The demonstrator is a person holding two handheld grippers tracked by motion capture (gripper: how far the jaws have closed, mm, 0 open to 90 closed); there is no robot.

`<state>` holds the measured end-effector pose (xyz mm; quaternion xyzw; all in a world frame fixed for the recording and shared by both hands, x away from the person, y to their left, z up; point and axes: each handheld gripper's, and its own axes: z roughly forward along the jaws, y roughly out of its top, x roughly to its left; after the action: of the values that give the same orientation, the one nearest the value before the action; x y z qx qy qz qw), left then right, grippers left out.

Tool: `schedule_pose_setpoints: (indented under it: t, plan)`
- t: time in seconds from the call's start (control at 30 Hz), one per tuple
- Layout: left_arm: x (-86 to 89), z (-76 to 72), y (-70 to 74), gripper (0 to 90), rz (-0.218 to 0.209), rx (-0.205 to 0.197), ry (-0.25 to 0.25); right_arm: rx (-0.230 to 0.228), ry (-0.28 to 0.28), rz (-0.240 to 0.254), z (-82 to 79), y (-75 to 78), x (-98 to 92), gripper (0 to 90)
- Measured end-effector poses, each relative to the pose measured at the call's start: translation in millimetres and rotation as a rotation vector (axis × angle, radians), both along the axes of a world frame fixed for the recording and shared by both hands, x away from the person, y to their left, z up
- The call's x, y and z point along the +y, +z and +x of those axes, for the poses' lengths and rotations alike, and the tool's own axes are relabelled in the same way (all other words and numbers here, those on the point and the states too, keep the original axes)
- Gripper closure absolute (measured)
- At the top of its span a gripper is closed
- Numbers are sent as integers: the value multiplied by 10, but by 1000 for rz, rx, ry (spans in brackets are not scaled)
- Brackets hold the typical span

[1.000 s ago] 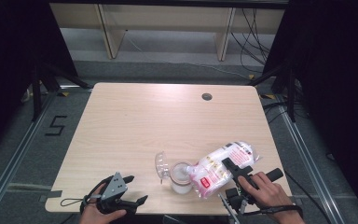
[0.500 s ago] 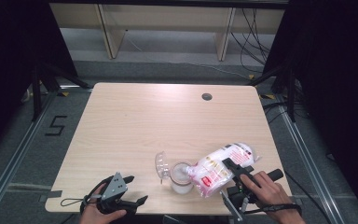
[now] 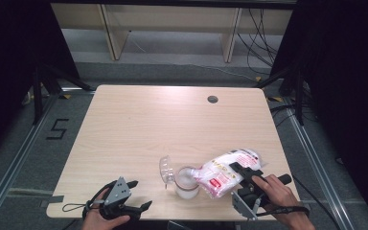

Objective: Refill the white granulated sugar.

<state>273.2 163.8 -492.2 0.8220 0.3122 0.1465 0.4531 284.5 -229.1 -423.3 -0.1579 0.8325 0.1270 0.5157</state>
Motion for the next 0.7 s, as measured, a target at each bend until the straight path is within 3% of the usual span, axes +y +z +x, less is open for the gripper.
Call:
schedule_pose_setpoints:
  t: [0.13, 0.17, 0.27, 0.3, 0.33, 0.47, 0.57, 0.63, 0.7]
  plan:
    - [2, 0, 1, 185, 0, 0, 1, 5, 7, 35, 19, 17, -31, 739]
    - [2, 0, 1, 185, 0, 0, 1, 32, -3, 63, 26, -1, -45, 740]
    - [7, 3, 5, 186, 10, -2, -5, 32, 12, 65, 52, 3, -52, 741]
    - [6, 2, 4, 186, 10, -1, -5, 52, -15, 103, 46, -32, -60, 742]
    - [6, 3, 3, 187, 10, -2, -6, 42, 2, 89, 63, -31, -50, 743]
    - [2, 1, 2, 188, 1, -1, -1, 73, 11, 113, 72, -69, -10, 747]
    - [5, 0, 4, 188, 6, -3, -2, 120, -3, 212, 59, -138, 11, 752]
    - [11, 2, 8, 188, 15, -4, -5, 111, 25, 197, 87, -108, 24, 753]
    - [13, 2, 8, 188, 16, -2, -9, 128, 28, 230, 89, -127, 35, 755]
